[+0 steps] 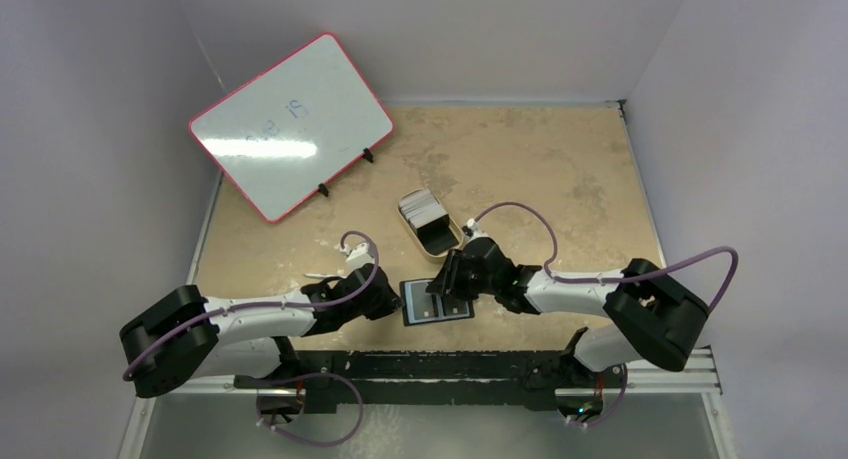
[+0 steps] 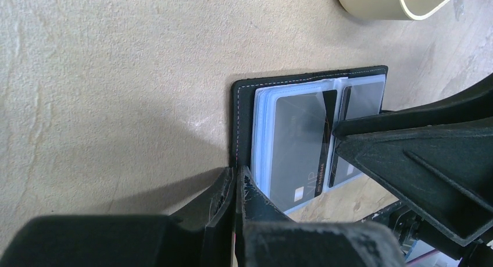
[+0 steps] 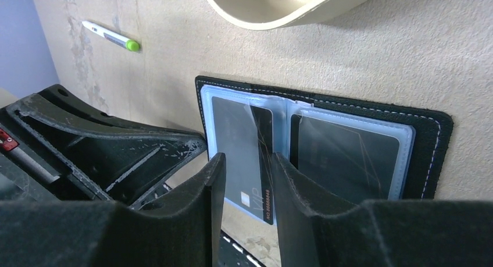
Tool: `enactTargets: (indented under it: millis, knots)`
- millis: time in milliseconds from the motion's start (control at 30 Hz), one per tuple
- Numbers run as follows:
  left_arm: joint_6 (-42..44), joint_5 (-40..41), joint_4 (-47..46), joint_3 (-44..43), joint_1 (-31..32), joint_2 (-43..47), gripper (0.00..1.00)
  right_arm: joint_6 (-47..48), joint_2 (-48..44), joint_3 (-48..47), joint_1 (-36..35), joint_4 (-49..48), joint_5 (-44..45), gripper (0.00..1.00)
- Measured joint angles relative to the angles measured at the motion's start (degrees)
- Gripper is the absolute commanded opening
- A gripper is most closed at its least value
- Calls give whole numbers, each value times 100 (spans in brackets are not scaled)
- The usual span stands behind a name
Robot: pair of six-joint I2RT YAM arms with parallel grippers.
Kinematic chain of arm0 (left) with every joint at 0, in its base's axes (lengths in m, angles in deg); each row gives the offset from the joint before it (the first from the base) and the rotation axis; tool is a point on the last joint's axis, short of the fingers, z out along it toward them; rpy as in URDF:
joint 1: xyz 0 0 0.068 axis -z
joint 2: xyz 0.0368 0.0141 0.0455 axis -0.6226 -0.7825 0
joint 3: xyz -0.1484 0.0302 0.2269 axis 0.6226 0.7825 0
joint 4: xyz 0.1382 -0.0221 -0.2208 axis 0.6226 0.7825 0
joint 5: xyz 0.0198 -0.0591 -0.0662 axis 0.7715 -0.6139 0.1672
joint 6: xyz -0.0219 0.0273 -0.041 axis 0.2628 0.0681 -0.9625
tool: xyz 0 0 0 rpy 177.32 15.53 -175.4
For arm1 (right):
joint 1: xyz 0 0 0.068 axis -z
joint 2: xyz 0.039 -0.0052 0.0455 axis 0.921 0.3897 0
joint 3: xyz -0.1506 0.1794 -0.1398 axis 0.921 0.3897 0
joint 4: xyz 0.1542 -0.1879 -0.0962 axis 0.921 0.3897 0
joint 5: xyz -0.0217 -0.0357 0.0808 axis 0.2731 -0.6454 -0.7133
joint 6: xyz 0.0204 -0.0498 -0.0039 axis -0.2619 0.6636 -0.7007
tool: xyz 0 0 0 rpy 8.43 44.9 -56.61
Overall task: Put the credit cards into the card holder
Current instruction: Insert the credit card into the card holder.
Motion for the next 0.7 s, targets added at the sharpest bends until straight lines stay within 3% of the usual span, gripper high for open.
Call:
enactTargets:
  millis: [700]
  knots:
    - [107,44,238,-142,-55,-61,0,136,330,-229,-107,-17,-9,26]
